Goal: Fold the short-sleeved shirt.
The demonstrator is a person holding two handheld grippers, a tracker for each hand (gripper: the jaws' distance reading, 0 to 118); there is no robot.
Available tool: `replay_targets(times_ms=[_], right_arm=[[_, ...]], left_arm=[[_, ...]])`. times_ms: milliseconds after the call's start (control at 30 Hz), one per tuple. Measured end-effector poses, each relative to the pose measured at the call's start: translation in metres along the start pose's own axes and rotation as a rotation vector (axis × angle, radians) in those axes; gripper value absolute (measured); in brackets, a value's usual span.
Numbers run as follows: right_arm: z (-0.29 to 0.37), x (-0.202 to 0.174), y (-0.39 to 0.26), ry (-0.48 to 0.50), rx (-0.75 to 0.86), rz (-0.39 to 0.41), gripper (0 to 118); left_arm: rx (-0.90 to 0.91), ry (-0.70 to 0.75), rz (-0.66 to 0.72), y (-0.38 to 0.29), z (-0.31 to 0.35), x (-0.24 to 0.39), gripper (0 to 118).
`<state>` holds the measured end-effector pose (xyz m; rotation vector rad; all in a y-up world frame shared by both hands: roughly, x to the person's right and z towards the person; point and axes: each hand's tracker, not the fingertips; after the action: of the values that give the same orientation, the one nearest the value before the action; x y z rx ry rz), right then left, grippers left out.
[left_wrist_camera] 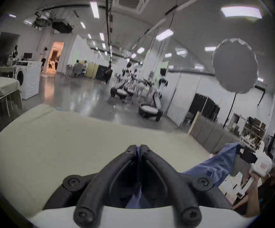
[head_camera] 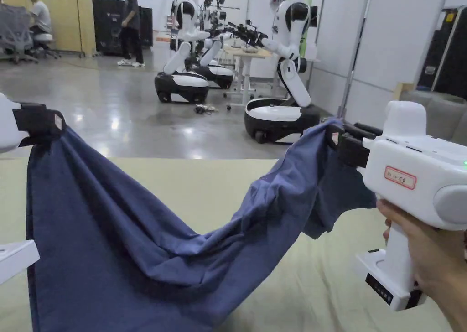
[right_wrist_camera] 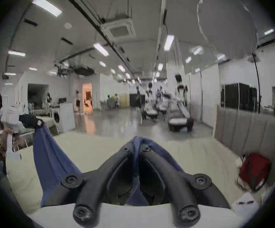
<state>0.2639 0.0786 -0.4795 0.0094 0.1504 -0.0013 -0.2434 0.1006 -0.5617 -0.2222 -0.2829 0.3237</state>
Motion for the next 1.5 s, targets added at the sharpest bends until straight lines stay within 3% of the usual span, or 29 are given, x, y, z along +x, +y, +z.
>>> replay_targets(times_ms=[100, 167, 267, 433, 633, 933, 1200, 1333, 1500], right_arm=[[-0.009, -0.018, 0.040, -0.025, 0.089, 0.062, 10], [-0.030, -0.029, 0.070, -0.052, 0.063, 0.104, 10], [-0.063, -0.037, 0.107, -0.091, 0.061, 0.088, 10], [-0.117, -0.039, 0.151, -0.196, 0.038, 0.112, 10], [-0.170, -0.024, 0.166, -0.219, -0.013, 0.125, 10], [-0.195, -0.036, 0.141, -0.120, -0.009, 0.120, 10], [-0.208, -0.035, 0.097, -0.101, -0.041, 0.072, 10], [-0.191, -0.033, 0.074, -0.087, -0.054, 0.036, 10], [-0.137, -0.040, 0.038, -0.081, -0.076, 0.083, 10]], left_arm=[[0.080, 0.024, -0.044, 0.042, 0.012, 0.013, 0], [0.096, 0.052, -0.093, 0.076, 0.005, 0.019, 0], [0.103, 0.070, -0.085, 0.116, -0.005, 0.028, 0], [0.088, 0.181, -0.211, 0.168, -0.046, 0.030, 0], [0.081, 0.198, -0.262, 0.183, -0.074, 0.042, 0], [0.064, 0.171, -0.270, 0.166, -0.112, 0.033, 0], [0.003, 0.169, -0.289, 0.124, -0.126, 0.016, 0], [-0.010, 0.147, -0.243, 0.096, -0.108, 0.002, 0], [-0.021, 0.128, -0.215, 0.043, -0.063, -0.015, 0]])
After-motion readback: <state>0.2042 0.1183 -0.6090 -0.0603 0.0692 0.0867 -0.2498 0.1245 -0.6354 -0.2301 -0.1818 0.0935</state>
